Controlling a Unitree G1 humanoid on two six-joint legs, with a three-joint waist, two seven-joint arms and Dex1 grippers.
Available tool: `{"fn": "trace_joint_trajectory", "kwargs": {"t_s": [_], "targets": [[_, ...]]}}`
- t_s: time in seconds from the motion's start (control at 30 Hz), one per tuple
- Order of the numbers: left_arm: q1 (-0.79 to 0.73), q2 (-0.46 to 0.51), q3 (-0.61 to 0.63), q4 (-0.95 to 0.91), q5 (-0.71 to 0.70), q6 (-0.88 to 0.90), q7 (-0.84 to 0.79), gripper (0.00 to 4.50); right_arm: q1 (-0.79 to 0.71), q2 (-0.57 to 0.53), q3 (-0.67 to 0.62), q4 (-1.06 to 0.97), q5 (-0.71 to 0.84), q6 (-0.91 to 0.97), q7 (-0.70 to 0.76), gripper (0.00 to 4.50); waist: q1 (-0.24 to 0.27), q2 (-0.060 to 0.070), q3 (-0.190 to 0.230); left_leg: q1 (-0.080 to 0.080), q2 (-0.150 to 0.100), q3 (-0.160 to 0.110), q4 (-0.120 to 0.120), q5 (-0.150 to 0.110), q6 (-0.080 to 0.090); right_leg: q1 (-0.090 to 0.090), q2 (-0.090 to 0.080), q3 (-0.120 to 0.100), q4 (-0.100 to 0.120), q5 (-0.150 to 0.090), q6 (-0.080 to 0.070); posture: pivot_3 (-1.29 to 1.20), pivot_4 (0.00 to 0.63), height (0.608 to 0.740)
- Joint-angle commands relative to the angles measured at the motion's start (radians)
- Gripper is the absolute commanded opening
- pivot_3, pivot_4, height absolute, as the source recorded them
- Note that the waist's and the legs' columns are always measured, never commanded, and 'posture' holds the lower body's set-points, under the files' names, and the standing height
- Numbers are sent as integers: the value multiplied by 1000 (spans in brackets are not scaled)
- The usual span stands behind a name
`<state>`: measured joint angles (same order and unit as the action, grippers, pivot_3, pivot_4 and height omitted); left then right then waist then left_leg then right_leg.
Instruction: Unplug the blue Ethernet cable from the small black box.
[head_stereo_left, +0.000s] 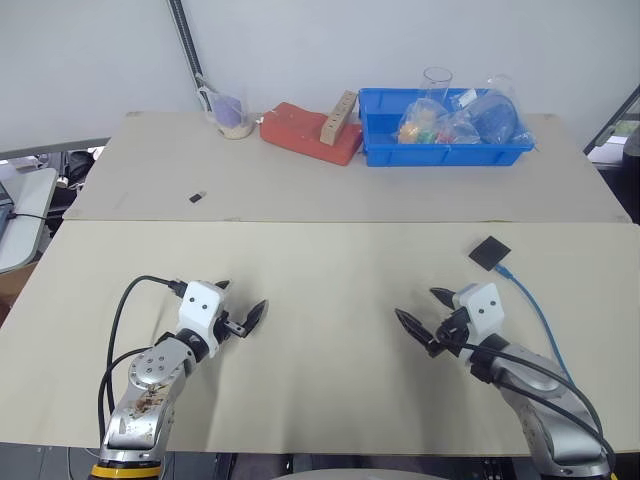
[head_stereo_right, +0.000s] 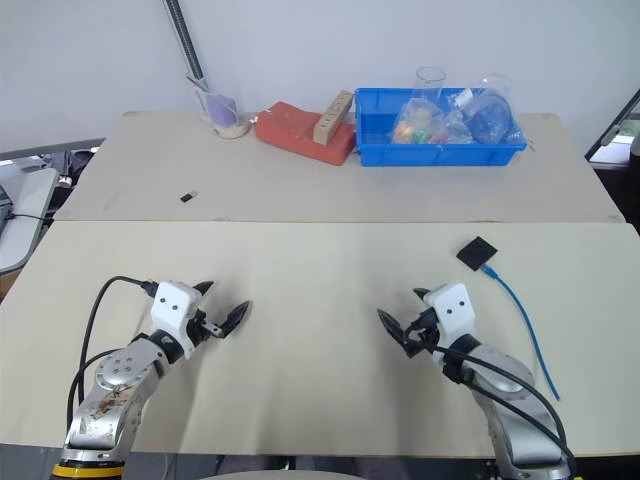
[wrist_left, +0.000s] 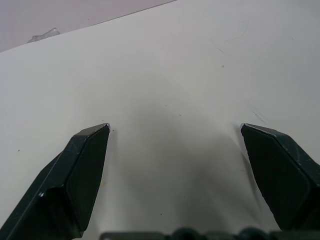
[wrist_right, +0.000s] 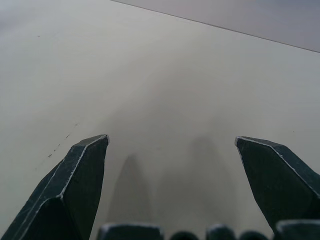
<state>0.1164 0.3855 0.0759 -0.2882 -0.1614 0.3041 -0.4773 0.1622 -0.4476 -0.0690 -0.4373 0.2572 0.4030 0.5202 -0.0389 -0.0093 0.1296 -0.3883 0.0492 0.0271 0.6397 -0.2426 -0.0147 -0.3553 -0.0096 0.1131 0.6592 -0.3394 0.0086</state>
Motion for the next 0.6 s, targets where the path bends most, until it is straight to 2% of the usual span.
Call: {"fn": "trace_joint_trajectory", "kwargs": {"t_s": [0.03,0.17,0.3,0.43,0.6], "targets": [[-14,1,6,-12,-20,-21,-10,4454,1,-11,-29,-22,4,-29,1,4500,0,0,0,0,0,0,0,0,0,0,0,0,0,0,0,0,150,740],[-99,52,-40,-60,-115,31,-162,4454,37,-82,-127,-58,38,-2,35,4500,17,0,0,-1,-1,0,0,0,0,0,-1,0,0,0,0,0,150,740],[-248,121,-131,-123,-196,116,-311,4454,52,-170,-250,-46,105,38,99,4500,23,0,0,0,-2,0,1,0,0,1,0,0,0,0,0,0,150,740],[-427,132,-228,-117,-241,161,-423,4454,4,-276,-334,96,135,45,175,4500,23,0,0,0,-3,1,1,0,0,2,1,0,-1,0,0,0,150,740],[-567,106,-282,-60,-265,152,-503,4454,-150,-385,-308,398,109,-26,293,4500,15,0,0,1,-3,3,1,0,1,2,3,2,-2,0,0,0,150,740]]}}
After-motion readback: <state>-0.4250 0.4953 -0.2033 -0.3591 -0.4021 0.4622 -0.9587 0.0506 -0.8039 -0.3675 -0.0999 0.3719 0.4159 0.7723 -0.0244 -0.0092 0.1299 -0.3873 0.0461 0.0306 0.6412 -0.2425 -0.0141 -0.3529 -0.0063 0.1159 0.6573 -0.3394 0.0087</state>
